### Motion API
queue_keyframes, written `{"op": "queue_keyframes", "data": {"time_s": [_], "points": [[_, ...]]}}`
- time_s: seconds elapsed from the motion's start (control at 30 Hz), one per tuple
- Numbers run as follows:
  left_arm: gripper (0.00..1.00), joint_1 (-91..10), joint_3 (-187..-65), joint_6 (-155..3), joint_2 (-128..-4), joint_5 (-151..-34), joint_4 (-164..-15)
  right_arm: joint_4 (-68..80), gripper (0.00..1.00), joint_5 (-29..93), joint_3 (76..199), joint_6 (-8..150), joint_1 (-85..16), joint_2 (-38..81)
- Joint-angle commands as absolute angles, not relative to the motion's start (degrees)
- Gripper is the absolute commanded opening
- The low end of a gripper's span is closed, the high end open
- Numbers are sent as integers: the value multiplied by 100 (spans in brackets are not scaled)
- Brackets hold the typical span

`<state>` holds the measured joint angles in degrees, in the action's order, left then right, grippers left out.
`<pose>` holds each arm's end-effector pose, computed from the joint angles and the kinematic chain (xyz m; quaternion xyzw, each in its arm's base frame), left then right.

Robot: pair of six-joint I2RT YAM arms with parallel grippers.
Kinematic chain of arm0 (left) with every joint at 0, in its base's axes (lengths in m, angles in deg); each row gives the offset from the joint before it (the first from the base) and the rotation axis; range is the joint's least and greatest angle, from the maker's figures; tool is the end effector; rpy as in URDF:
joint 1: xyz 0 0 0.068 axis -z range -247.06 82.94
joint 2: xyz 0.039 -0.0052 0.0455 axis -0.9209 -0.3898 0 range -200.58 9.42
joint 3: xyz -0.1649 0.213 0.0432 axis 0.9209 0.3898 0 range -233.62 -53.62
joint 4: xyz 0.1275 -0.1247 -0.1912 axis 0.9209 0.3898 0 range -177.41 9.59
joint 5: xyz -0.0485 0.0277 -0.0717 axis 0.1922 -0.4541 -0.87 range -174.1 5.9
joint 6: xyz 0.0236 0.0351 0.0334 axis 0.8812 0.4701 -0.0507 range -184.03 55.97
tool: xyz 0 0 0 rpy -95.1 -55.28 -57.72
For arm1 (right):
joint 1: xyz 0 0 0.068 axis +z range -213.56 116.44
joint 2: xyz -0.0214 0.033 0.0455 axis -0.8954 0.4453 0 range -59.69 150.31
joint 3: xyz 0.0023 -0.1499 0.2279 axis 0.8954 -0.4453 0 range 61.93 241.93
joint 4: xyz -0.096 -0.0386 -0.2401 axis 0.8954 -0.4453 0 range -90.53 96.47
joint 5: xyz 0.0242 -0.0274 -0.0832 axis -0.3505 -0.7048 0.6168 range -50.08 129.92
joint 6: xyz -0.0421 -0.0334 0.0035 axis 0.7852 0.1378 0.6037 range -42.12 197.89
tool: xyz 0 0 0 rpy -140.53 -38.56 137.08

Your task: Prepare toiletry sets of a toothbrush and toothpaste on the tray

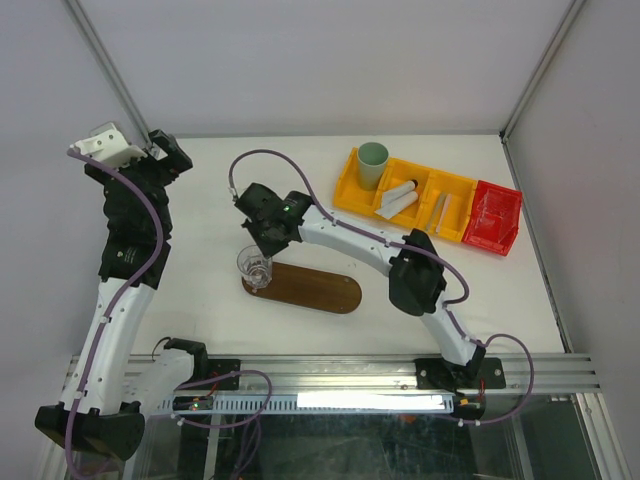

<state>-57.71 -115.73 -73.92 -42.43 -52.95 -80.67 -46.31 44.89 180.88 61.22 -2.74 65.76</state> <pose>0.1920 -0.0129 0.4302 -0.1987 0.6590 0.0641 0.7226 0.2364 0.4169 0.2664 -0.3514 0.8970 0.1330 0.2326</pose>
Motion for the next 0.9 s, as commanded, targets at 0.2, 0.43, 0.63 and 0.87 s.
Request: {"op": "queue_keyframes", "data": {"time_s": [0.2, 0.43, 0.63, 0.87], "points": [[99, -5842, -11593, -7431, -4207, -5431, -8369, -4591, 0, 4701, 18533, 6054, -188, 6598], [99, -5877, -11602, -7456, -4216, -5502, -8365, -4596, 0, 4685, 18515, 6034, -130, 6608], [99, -5905, -11593, -7472, -4217, -5533, -8367, -4558, 1, 4686, 18471, 6021, -81, 6600], [99, -5940, -11589, -7534, -4195, -5655, -8371, -4548, 2, 4754, 18418, 6017, -68, 6591]]}}
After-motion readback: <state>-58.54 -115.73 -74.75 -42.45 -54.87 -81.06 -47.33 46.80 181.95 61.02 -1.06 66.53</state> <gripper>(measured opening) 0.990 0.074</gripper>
